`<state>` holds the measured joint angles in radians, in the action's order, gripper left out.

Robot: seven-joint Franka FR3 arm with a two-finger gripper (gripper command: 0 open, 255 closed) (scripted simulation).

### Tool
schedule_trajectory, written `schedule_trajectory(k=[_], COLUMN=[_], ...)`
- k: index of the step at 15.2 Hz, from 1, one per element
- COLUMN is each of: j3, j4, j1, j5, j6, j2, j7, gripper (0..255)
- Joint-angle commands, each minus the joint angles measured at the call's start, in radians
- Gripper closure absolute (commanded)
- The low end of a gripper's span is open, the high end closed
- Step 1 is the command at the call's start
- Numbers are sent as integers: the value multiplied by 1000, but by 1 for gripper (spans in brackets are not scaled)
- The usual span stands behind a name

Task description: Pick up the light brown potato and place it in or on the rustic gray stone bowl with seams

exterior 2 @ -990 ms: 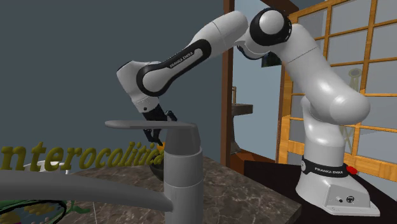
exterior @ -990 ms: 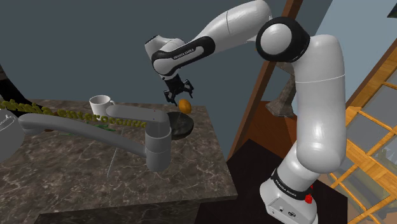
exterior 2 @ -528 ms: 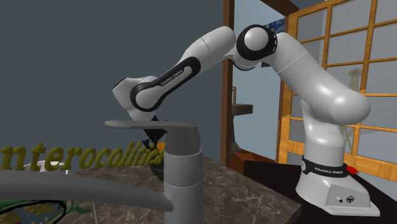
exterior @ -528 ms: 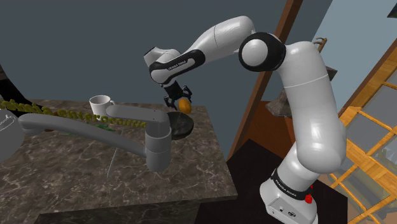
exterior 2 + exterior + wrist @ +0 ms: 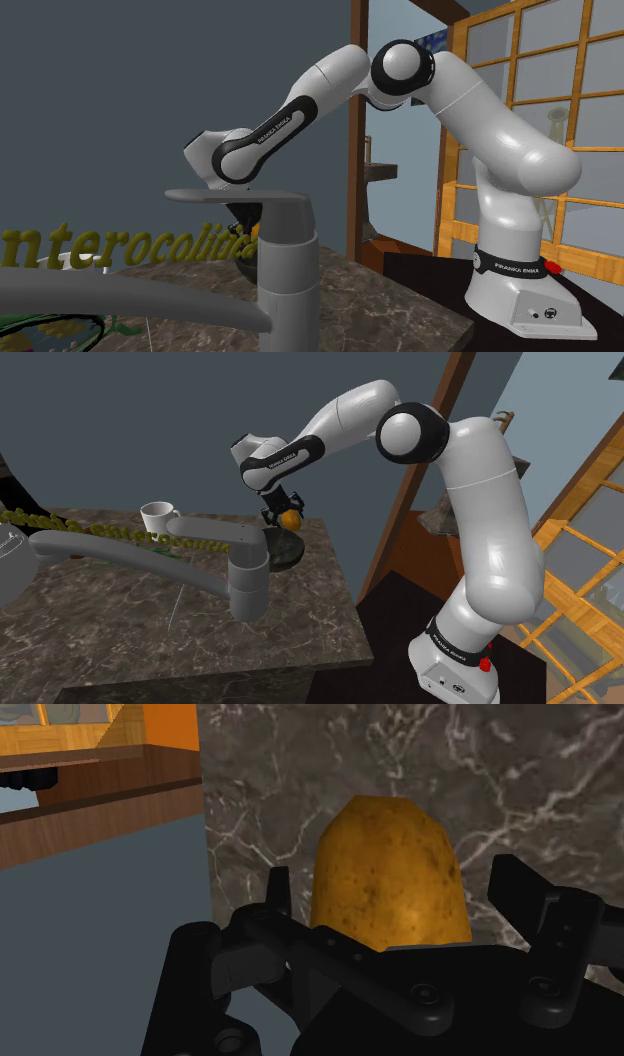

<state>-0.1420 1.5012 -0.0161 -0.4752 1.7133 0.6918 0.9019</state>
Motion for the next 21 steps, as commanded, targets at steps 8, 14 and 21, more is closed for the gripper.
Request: schedule_trajectory(k=[8, 14, 21], j3=[0, -1, -5], j4=[1, -1, -18], j1=[0, 0, 0], j5=[0, 1, 11], j6=[0, -8, -68], j2=[0, -8, -56], j7=[0, -3, -28], gripper=[255, 255, 255])
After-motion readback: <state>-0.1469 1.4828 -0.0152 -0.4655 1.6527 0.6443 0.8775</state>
